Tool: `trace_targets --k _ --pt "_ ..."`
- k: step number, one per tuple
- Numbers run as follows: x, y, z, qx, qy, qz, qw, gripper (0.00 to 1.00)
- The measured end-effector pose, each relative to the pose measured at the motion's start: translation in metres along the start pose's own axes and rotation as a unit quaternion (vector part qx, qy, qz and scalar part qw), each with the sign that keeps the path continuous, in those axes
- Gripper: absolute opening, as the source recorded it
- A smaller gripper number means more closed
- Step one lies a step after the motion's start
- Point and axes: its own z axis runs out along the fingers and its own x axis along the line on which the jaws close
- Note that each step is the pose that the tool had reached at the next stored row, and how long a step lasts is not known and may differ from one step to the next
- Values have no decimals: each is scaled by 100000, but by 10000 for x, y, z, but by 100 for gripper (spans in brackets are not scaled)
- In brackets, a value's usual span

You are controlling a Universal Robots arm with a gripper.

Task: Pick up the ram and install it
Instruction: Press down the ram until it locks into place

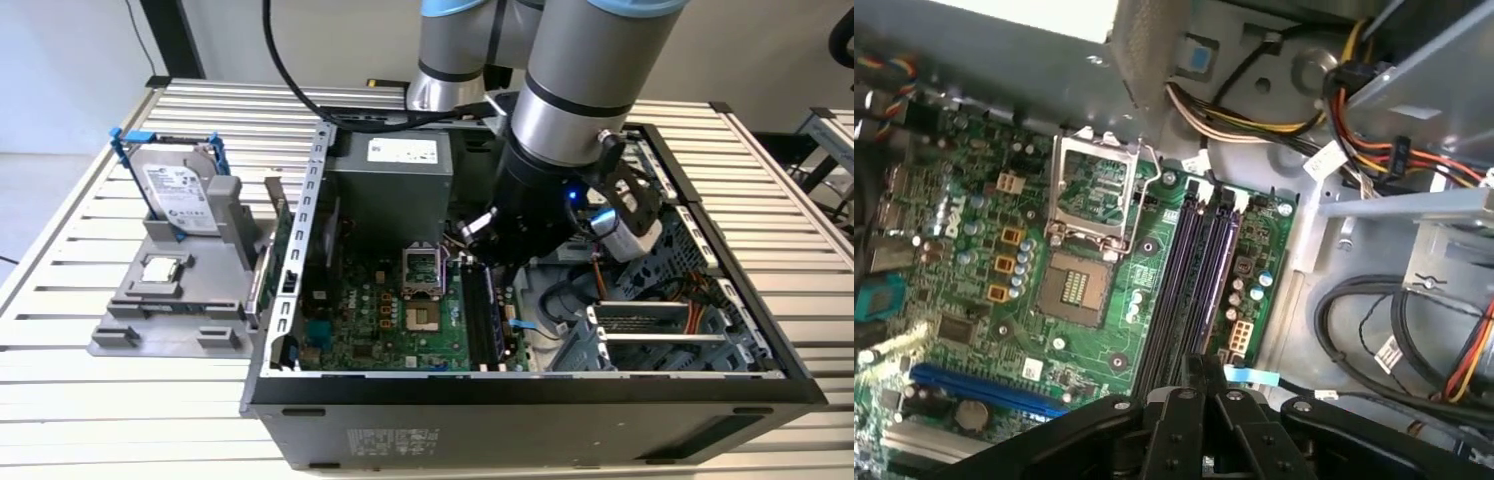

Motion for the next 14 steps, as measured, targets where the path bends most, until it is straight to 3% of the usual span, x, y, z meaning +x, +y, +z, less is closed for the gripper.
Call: trace_targets --k 3,7,10,14 --pt "0 1 5 66 -7 -2557 99967 0" --pt "0 1 13 171 -12 -6203 99807 0" --pt "-1 1 20 242 -33 -8944 99599 0" --pt "-1 3 31 368 -140 -12283 99242 0"
